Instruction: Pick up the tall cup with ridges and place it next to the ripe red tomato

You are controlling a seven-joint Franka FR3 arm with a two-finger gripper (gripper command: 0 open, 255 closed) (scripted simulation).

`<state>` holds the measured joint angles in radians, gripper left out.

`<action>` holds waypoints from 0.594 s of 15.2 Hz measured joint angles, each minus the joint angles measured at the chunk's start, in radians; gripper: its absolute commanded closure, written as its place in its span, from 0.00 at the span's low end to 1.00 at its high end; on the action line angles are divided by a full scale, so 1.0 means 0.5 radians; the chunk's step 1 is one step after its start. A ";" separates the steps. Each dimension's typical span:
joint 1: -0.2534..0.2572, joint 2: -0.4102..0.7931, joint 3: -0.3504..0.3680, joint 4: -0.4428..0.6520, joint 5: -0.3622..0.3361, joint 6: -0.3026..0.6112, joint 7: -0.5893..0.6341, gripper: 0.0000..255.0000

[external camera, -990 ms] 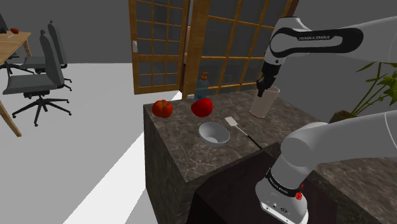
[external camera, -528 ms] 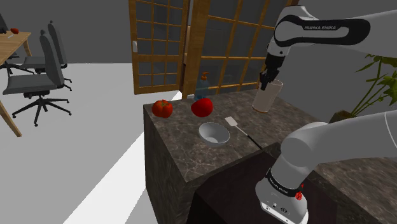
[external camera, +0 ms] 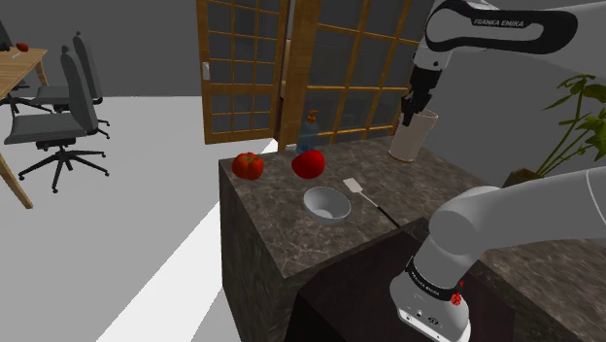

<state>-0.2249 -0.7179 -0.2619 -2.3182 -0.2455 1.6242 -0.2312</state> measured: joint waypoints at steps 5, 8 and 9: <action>0.008 0.037 0.012 0.154 0.016 -0.116 -0.017 1.00; 0.012 0.059 0.021 0.253 0.025 -0.193 -0.028 1.00; 0.014 0.064 0.024 0.275 0.028 -0.210 -0.028 1.00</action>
<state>-0.2181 -0.6857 -0.2498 -2.1806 -0.2314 1.5193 -0.2453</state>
